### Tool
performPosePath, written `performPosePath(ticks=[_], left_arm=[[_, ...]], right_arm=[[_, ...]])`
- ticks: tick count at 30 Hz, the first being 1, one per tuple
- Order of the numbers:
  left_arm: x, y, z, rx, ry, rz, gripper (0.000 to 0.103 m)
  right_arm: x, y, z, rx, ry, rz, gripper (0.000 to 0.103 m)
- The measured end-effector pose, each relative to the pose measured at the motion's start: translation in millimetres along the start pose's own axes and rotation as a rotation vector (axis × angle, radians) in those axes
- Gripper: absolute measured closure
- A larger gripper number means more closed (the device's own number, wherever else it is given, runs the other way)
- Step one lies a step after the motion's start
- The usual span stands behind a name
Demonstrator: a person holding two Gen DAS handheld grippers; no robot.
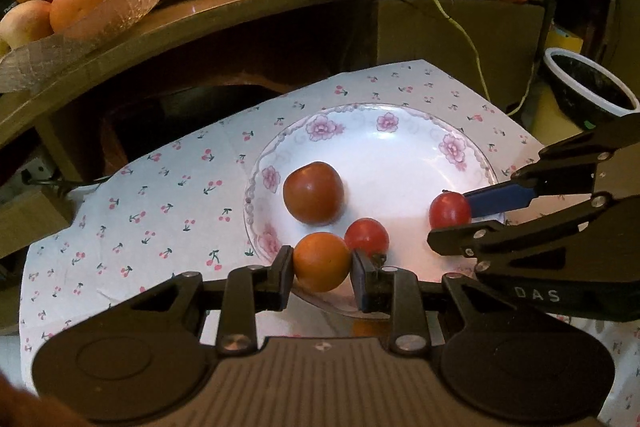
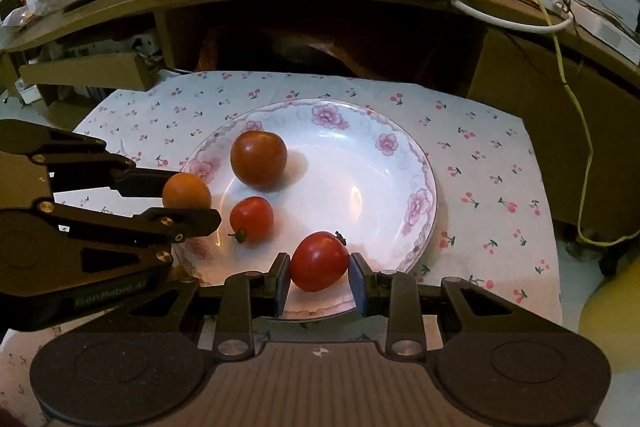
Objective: Organize fruits
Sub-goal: 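Lower the orange and red tomato into the white plate, opening both grippers, then grasp another orange with the right gripper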
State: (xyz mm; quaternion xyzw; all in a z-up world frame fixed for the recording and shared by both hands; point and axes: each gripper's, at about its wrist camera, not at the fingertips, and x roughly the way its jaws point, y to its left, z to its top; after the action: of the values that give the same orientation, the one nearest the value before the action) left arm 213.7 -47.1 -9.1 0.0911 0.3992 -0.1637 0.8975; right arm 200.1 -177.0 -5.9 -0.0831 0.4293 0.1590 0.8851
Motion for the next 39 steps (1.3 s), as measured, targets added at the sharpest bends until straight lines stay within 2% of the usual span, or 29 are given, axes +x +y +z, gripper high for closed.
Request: performPosePath(ticks=[12,14,24,32,39], left_arm=[[-14.5,3.0,5.8,-0.023,-0.028,-0.014,0.066],[-18.9,4.1,6.2,-0.025,-0.036,-0.019,0.066],[-29.9,10.3,-1.1,-0.023,-0.027,-0.016,0.063],[-64.4,19.5,-19.0,-0.032,-0.022,0.012,0.062],[-75.2,22.8,-34.1,-0.036,0.012,0.024,0.060]], right_arm=[[-7.0,0.8,4.5,0.012,-0.049,0.009,0.069],[-9.0,-0.8,5.3,0.021,-0.059,0.010,0.065],[-14.7,1.8,4.5,0.032,-0.068,0.016,0.064],[-40.3,23.0,-5.3,-0.005,-0.082,0.114,0.063],[-40.5,47.9,-23.2,-0.045,-0.025,0.218,0.061]])
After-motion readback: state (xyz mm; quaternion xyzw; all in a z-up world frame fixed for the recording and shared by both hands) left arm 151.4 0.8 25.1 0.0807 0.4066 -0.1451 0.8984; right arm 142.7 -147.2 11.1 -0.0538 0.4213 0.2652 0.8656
